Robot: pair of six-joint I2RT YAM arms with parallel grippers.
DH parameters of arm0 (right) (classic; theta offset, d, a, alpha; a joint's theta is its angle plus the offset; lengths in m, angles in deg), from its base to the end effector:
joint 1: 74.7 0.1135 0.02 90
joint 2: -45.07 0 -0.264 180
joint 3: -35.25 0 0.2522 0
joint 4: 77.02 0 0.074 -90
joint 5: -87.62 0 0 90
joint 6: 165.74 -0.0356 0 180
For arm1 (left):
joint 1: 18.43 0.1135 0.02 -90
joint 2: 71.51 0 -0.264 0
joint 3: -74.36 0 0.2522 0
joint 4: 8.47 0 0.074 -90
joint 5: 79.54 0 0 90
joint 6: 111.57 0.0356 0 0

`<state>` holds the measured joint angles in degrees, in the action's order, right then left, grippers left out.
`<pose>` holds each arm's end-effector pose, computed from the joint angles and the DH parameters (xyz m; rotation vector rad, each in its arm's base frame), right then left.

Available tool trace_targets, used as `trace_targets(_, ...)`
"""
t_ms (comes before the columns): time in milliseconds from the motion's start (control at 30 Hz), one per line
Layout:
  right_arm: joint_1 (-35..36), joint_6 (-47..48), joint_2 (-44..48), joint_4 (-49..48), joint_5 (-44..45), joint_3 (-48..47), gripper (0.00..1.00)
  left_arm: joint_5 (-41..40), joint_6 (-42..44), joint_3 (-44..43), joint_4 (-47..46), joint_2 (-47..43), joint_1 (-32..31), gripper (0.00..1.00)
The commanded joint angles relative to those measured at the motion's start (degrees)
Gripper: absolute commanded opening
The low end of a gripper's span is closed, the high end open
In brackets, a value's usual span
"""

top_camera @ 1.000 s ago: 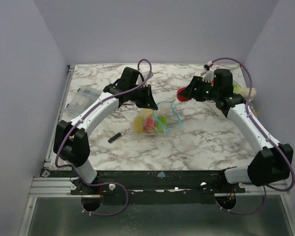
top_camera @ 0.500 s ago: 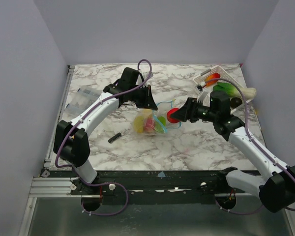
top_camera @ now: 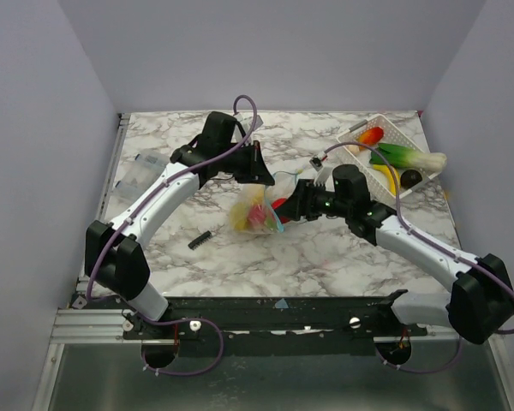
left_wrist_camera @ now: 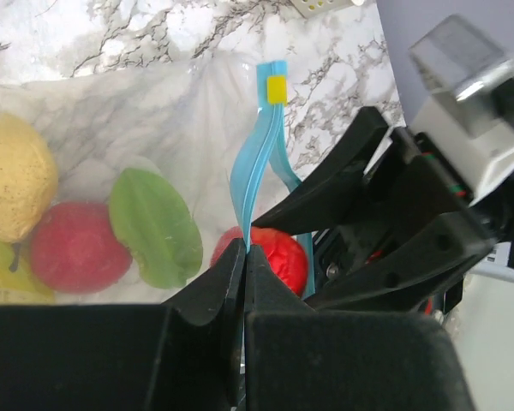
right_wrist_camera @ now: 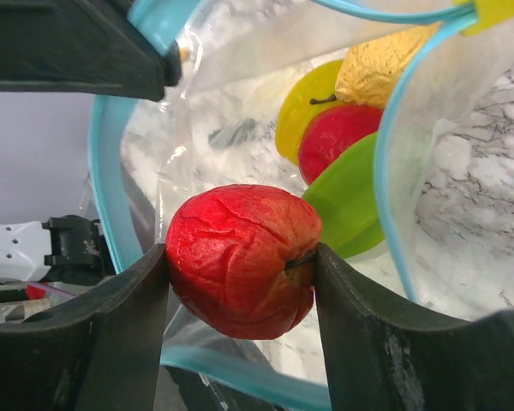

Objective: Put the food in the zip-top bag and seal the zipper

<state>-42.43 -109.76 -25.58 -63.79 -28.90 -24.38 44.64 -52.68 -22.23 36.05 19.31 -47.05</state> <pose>0.2254 0.1611 0.2709 -0.2919 2.1355 1.1734 0.3024 -0.1878 0.3381 0.2986 2.3824 -1.2007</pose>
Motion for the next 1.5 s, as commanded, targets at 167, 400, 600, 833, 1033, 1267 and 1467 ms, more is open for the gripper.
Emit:
trace_targets(167,3.06,1.22,-3.75,-1.42,2.31,-2.36,0.37,1.38,0.84,-1.0,-0.89,-0.29,0.06,0.0)
trace_targets(400,3.22,3.92,-4.43,0.3,-0.4,-4.1,0.71,0.2,3.43,-2.52,1.39,1.21,0.12,0.0)
trace_targets(600,3.23,3.76,-6.19,1.45,-1.08,-5.77,0.78,0.3,4.19,-0.72,0.13,-0.95,0.24,0.0)
trace_targets(833,3.23,0.04,-2.35,-0.02,3.39,-4.84,0.8,0.37,4.76,1.06,0.25,-4.01,-0.11,0.0)
trace_targets(1033,3.21,-0.94,2.14,10.35,16.74,-10.09,0.79,-0.49,4.93,2.03,0.37,-5.85,-0.18,0.0)
trace_targets(1267,3.14,6.1,0.88,27.34,41.25,-21.7,0.81,-0.89,5.41,2.06,1.29,-4.66,-0.38,0.0)
trace_targets(1467,-3.11,9.11,-0.8,27.38,52.41,-25.74,0.94,-0.97,5.36,2.32,1.02,-4.06,-0.47,0.0)
